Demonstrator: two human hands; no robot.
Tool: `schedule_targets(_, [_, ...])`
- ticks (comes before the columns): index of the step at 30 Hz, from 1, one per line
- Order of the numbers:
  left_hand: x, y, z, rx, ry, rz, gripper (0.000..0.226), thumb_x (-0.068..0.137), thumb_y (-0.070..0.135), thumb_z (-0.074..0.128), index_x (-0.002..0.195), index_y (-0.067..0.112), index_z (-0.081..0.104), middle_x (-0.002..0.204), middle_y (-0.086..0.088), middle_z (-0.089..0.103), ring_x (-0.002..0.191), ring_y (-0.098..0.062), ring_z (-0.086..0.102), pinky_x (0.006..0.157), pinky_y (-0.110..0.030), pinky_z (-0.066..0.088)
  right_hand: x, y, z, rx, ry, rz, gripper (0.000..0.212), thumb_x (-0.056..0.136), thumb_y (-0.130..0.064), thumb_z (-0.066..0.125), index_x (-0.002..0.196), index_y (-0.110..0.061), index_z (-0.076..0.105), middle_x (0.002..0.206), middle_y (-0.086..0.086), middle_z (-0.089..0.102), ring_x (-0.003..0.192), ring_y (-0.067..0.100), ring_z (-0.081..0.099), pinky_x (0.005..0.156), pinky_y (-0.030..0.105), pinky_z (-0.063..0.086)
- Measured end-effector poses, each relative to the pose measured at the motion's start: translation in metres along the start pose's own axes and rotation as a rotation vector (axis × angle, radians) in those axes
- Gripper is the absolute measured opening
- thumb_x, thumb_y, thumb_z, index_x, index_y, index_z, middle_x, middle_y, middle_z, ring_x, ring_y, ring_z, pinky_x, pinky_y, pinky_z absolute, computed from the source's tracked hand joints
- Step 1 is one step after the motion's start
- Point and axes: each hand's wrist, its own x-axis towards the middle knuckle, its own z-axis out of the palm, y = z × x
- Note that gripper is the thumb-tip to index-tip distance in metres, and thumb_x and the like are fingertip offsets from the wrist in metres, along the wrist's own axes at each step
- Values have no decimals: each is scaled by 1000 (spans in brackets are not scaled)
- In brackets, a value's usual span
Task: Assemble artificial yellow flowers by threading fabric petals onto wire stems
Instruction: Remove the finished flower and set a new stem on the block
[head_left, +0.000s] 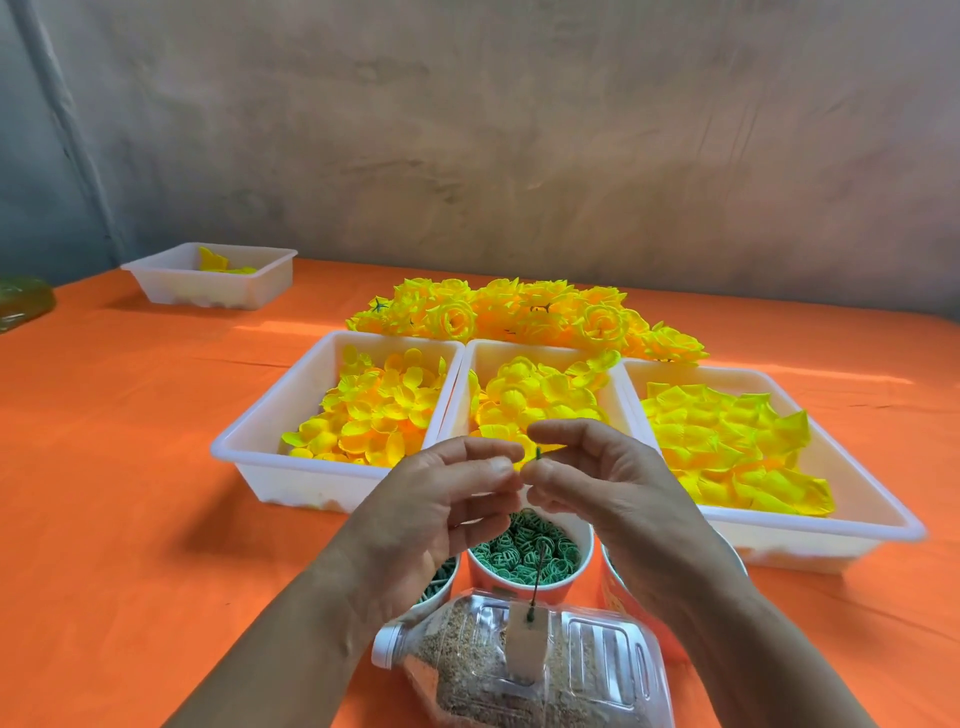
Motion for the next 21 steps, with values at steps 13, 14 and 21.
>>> schedule_targets(13, [-15,-25,-7,462,-256,-4,21,58,22,81,76,28,72,88,-6,68,86,-16,63,82,-32,50,-34,3,-9,68,-118,24,16,77,-17,76,93,-16,77,89,13,75,79,15,67,73,22,51])
schedule_targets(14, [-14,-26,-7,483,-259,-11,20,57,25,82,75,29,72,89,-5,69,87,-16,63,83,-33,50,-34,3,-9,67,-123,25,18,77,-18,72,94,-15,77,90,14,75,80,16,67,74,22,51])
schedule_targets(21, [-11,-30,-7,585,-265,-37,22,61,36,79,79,25,73,78,6,67,80,-8,62,77,-25,48,-39,0,-5,52,-128,47,17,79,-19,73,95,-20,78,90,13,75,79,16,67,73,22,52])
